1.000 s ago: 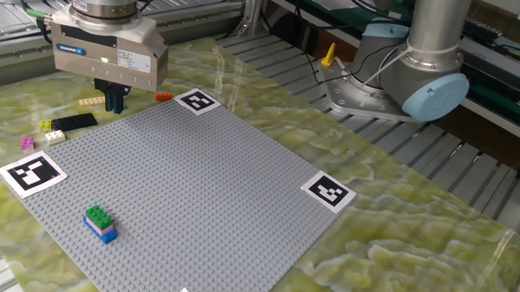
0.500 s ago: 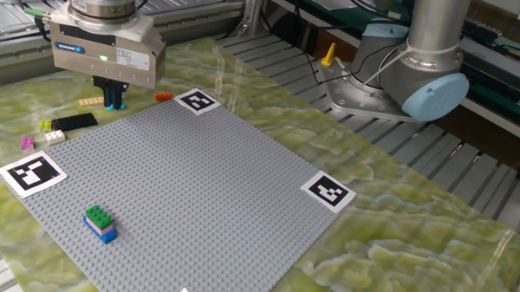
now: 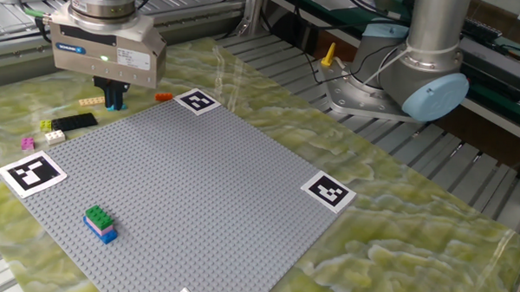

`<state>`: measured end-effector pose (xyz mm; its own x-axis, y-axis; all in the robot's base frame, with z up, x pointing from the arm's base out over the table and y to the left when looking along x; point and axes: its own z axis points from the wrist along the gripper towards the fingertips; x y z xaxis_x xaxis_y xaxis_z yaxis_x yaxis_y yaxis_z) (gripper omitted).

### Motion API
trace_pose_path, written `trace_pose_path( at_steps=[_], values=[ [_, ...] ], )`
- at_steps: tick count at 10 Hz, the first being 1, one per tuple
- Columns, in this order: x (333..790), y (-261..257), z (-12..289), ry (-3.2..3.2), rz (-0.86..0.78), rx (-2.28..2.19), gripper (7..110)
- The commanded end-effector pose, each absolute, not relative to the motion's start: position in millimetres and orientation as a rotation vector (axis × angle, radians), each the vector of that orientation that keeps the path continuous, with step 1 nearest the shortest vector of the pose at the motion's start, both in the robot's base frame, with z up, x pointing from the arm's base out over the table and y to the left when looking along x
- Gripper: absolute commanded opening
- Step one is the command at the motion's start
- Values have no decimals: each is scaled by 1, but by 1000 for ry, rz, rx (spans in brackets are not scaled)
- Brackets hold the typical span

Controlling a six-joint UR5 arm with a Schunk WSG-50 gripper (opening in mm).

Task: Stack small Lego blocks one on top of the other

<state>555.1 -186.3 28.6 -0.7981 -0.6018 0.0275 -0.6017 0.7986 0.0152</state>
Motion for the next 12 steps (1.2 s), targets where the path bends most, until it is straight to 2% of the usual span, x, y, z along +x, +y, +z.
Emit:
trace_pose_path(
  at_steps=[1, 4, 7, 8, 10, 12],
  values=[
    [556, -177, 30, -2957, -70, 1014, 7],
    [560, -185, 30, -2975, -18, 984, 7],
    [563, -149, 32, -3037, -226, 943, 7],
    [565, -145, 33, -3046, -249, 952, 7],
    [564, -160, 31, -3023, -156, 969, 7],
    [555, -159, 29, -2988, -186, 1026, 7]
  ],
)
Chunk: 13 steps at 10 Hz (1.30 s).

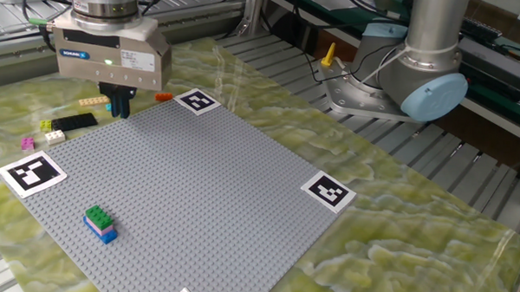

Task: Stack small Lego blocks one on top of the other

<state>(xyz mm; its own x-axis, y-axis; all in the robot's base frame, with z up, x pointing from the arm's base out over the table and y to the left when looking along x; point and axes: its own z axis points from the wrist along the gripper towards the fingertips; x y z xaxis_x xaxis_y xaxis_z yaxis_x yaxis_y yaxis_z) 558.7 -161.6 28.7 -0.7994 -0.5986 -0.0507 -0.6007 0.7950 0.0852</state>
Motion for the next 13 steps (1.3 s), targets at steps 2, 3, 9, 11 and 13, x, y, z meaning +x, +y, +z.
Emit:
trace_pose_path(
  at_steps=[2, 3, 9, 11, 13],
  values=[
    [551, -197, 18, 2872, 54, -1180, 7],
    [546, -205, 14, 2845, 74, -1236, 22],
    [576, -217, 17, 2660, 61, -1570, 44],
    [586, -209, 15, 2634, 36, -1638, 66],
    [582, -216, 3, 2619, 34, -1720, 66]
  ],
)
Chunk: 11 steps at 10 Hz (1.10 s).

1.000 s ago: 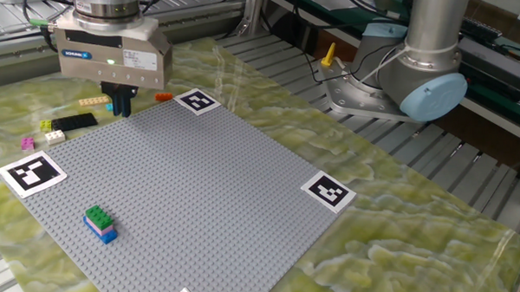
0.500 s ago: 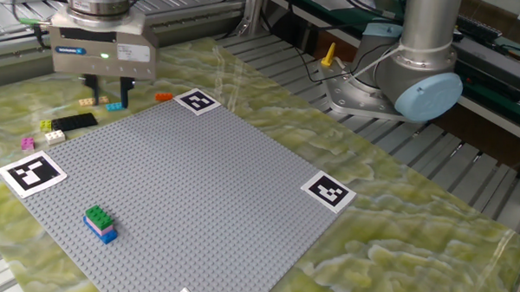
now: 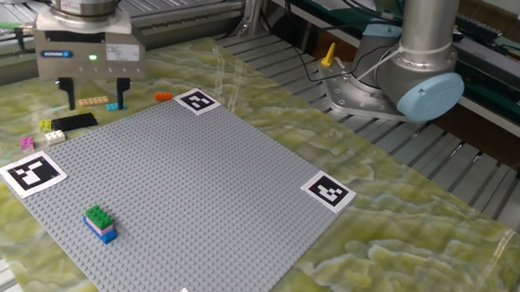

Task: Stack small Lego blocks one on top of the other

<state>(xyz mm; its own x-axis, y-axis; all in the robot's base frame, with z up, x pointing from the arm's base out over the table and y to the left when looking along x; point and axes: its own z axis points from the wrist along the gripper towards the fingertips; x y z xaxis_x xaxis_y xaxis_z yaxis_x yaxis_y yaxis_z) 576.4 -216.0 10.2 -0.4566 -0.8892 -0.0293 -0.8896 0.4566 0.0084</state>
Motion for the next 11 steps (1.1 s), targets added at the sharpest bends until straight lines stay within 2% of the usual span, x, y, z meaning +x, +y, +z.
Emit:
trace_pose_path(
  at_steps=[1, 3, 4, 11],
  values=[
    [577, -214, 1, 2624, 52, -1732, 66],
    [573, -218, -1, 2640, 37, -1742, 66],
    [573, -214, 0, 2635, 63, -1743, 44],
    [582, -224, 0, 2619, 47, -1769, 44]
  ],
)
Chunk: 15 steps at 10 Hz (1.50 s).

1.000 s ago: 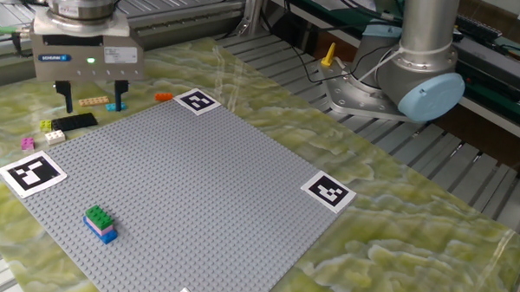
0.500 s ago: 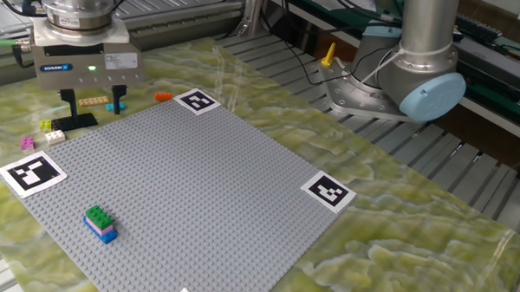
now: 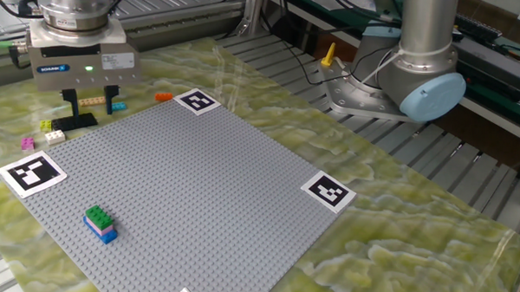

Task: Stack small Lego blocks one on top of the other

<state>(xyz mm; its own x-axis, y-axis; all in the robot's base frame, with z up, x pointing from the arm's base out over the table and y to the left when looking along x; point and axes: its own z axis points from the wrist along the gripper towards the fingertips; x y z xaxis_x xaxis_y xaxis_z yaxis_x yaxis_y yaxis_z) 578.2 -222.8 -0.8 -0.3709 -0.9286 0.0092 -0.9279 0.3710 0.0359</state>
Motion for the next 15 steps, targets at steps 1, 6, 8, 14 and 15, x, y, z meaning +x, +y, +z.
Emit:
trace_pose_path(
  at_steps=[1, 6, 8, 14, 15],
  values=[
    [584, -224, -1, -2588, -48, 1748, 44],
    [592, -225, -9, -2575, -47, 1759, 66],
    [593, -225, -9, -2567, -45, 1769, 66],
    [608, -232, -2, -2542, -15, 1788, 66],
    [611, -229, -1, -2543, -22, 1789, 66]
  ],
)
